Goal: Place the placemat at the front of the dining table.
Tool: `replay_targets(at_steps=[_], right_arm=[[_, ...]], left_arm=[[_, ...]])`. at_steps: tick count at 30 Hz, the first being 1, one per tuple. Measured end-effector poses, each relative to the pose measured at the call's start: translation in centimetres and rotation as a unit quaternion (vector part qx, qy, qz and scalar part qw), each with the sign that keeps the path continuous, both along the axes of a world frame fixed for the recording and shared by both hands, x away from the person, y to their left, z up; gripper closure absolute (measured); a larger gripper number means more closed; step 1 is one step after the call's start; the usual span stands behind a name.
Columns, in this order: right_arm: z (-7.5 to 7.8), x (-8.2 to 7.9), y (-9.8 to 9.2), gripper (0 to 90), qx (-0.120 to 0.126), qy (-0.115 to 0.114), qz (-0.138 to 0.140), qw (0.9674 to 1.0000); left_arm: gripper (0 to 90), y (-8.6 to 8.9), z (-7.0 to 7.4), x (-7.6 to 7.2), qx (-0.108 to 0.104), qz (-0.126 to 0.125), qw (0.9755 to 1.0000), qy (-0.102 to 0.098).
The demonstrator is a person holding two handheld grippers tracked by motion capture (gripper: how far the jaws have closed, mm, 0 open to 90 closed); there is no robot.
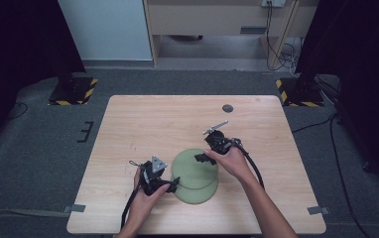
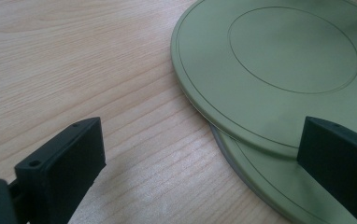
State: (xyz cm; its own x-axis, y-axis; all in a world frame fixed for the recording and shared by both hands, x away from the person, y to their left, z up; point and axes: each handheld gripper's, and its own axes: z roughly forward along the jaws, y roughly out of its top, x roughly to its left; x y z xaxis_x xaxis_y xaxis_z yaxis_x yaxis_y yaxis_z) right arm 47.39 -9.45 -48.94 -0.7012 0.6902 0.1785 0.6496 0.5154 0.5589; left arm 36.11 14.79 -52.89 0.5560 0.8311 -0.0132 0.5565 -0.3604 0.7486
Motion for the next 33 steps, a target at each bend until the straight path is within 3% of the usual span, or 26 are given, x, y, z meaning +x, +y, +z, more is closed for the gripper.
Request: replay_targets(at_steps=[13,20,33], right_arm=[[-1.6,0.4,0.6,16.1,0.006,0.03,0.016,0.9994],[-2.4,0.5,0.7,16.1,0.009,0.037,0.019,0.9991],[-2.4,0.5,0.3,19.1,0.022,0.041,0.015,0.9988]], left_arm=[[1.7,-0.2,-0.2,-0.5,0.01,-0.009,0.9999,0.004],[1.7,-0.2,-0.2,-0.6,0.009,-0.009,0.9999,0.002],[0.7,-0.4,-0.3,-0.7,0.011,-0.01,0.9999,0.001]])
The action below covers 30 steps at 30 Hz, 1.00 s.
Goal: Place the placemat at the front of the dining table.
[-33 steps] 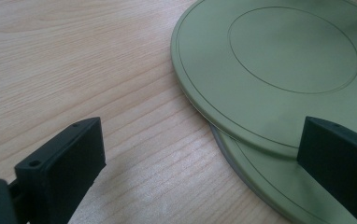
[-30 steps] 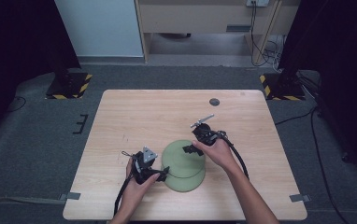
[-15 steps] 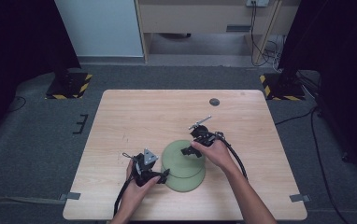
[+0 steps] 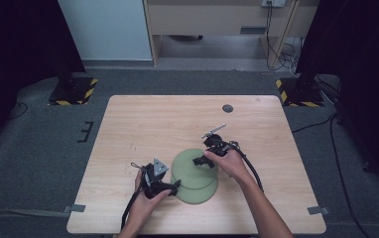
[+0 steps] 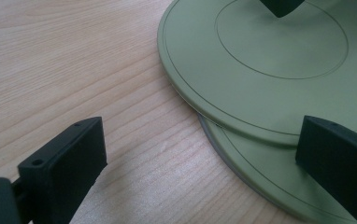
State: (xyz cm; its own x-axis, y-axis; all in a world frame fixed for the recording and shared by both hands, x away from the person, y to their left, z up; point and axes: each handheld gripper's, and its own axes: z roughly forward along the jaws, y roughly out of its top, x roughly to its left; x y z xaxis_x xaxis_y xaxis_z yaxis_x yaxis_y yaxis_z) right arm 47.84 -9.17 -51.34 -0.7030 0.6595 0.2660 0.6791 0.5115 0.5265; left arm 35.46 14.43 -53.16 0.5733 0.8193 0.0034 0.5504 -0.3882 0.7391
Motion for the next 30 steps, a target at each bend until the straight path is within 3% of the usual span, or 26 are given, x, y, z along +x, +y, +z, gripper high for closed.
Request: replay_targets(at_steps=[15,18,24,28,30], right_arm=[[2.6,-0.8,-0.7,25.2,0.009,-0.015,0.002,0.9998],[2.9,-0.9,-0.7,30.0,0.01,-0.024,0.006,0.9996],[3.6,-0.9,-1.6,41.9,0.042,-0.018,0.008,0.9989],[3.4,-1.2,-1.5,47.3,0.037,-0.012,0.027,0.9989],[3.4,-1.4,-1.3,50.0,0.02,-0.018,0.032,0.9991]], left_arm=[[0.1,0.0,0.0,0.1,-0.001,0.004,1.0,0.006],[0.0,0.0,0.0,0.1,0.0,0.005,1.0,0.006],[0.0,0.0,0.0,0.2,-0.001,0.005,0.9999,0.009],[0.0,0.0,0.0,0.2,-0.001,0.005,0.9999,0.009],[0.0,0.0,0.0,0.2,-0.001,0.005,0.9999,0.009]])
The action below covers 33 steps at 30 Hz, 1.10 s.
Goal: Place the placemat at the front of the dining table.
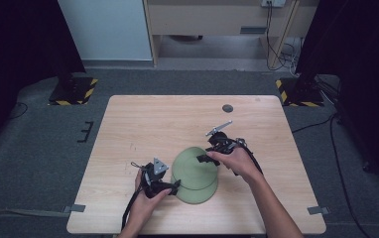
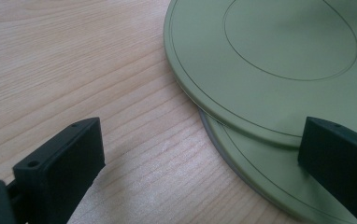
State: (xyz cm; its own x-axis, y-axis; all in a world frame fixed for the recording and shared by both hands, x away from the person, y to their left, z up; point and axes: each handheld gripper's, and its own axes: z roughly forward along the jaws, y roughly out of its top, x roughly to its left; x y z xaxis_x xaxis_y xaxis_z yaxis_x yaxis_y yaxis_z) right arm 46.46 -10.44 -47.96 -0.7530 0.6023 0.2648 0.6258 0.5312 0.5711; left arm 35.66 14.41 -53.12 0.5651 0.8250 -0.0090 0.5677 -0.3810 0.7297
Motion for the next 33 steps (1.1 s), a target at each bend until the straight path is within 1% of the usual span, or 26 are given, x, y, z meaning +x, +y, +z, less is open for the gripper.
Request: replay_targets(at_steps=[2,3,4,5,6,7,11,14,15,19,20,21,22,23,33], right_arm=[[0.0,-0.1,0.1,54.4,-0.01,-0.011,-0.001,0.9999],[0.0,-0.1,0.1,57.2,-0.016,-0.02,-0.002,0.9997],[0.1,-0.1,0.1,60.7,-0.02,-0.024,-0.005,0.9995],[0.1,-0.1,0.1,60.7,-0.02,-0.024,-0.005,0.9995],[0.1,-0.1,0.1,63.9,-0.023,-0.032,-0.005,0.9992],[0.2,-0.1,0.1,70.0,-0.031,-0.039,-0.01,0.9987],[0.3,-0.1,0.0,80.8,-0.037,-0.049,-0.018,0.9979],[0.4,-0.2,0.0,82.9,-0.042,-0.052,-0.016,0.9976],[0.4,-0.2,0.0,83.1,-0.045,-0.056,-0.015,0.9973],[0.4,-0.2,0.3,83.4,-0.06,-0.061,-0.019,0.9962],[0.4,-0.2,0.3,83.4,-0.06,-0.061,-0.019,0.9962],[0.5,-0.3,0.5,83.4,-0.07,-0.067,-0.019,0.9951],[0.5,-0.3,0.5,83.4,-0.07,-0.067,-0.019,0.9951],[0.6,-0.3,0.7,83.6,-0.078,-0.071,-0.016,0.9943],[1.4,-0.6,1.4,84.5,-0.096,-0.098,-0.006,0.9905]], left_arm=[[0.0,0.0,0.0,0.0,0.0,0.0,1.0,0.0],[0.0,0.0,0.0,0.0,0.0,0.0,1.0,0.0],[0.0,0.0,0.0,0.0,0.0,0.0,1.0,0.0],[0.0,0.0,0.0,0.0,0.0,0.0,1.0,0.0],[0.0,0.0,0.0,0.0,0.0,0.0,1.0,0.0],[0.0,0.0,0.0,0.0,0.0,0.0,1.0,0.0],[0.0,0.0,0.0,0.0,-0.001,0.0,1.0,0.0],[0.0,0.0,0.0,0.0,-0.001,0.0,1.0,0.0],[0.1,0.0,0.0,0.0,-0.001,0.0,1.0,0.0],[0.1,0.0,0.0,-0.1,-0.001,0.0,1.0,-0.001],[0.2,0.0,0.0,-0.1,-0.001,0.0,1.0,-0.001],[0.2,0.0,0.0,-0.1,-0.001,0.0,1.0,-0.001],[0.2,0.0,0.0,-0.1,-0.001,0.0,1.0,-0.001],[0.2,0.0,0.0,-0.1,-0.001,0.001,1.0,-0.001],[0.2,0.0,-0.1,-0.1,-0.001,0.001,1.0,-0.001]])
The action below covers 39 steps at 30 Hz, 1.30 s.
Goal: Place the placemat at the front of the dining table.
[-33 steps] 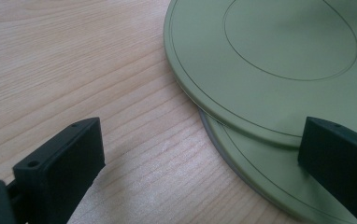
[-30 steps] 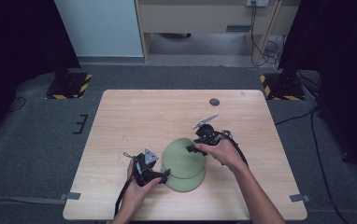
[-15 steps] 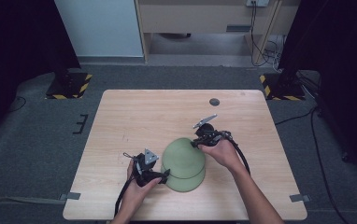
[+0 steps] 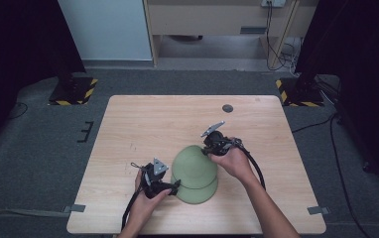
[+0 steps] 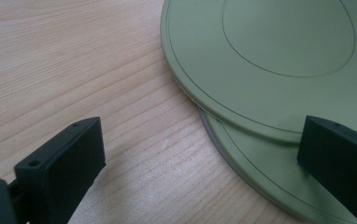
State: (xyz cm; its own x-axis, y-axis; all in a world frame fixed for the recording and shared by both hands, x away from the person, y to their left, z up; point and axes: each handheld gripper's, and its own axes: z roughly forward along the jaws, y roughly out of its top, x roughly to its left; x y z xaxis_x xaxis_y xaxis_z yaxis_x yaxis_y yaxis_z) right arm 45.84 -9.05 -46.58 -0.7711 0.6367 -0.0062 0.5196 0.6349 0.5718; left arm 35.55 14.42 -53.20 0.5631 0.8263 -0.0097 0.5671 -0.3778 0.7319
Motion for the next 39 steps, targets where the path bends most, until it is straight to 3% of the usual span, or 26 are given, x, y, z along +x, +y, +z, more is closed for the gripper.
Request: replay_targets(at_steps=[19,39], right_arm=[[0.48,-0.17,0.4,84.5,-0.004,-0.02,0.002,0.9998],[0.69,-0.07,0.12,84.5,0.004,-0.033,-0.005,0.9994]], left_arm=[[0.8,-0.07,0.03,0.06,-0.001,0.003,1.0,-0.002],[1.7,-0.26,0.04,0.48,0.006,0.018,0.9997,-0.018]])
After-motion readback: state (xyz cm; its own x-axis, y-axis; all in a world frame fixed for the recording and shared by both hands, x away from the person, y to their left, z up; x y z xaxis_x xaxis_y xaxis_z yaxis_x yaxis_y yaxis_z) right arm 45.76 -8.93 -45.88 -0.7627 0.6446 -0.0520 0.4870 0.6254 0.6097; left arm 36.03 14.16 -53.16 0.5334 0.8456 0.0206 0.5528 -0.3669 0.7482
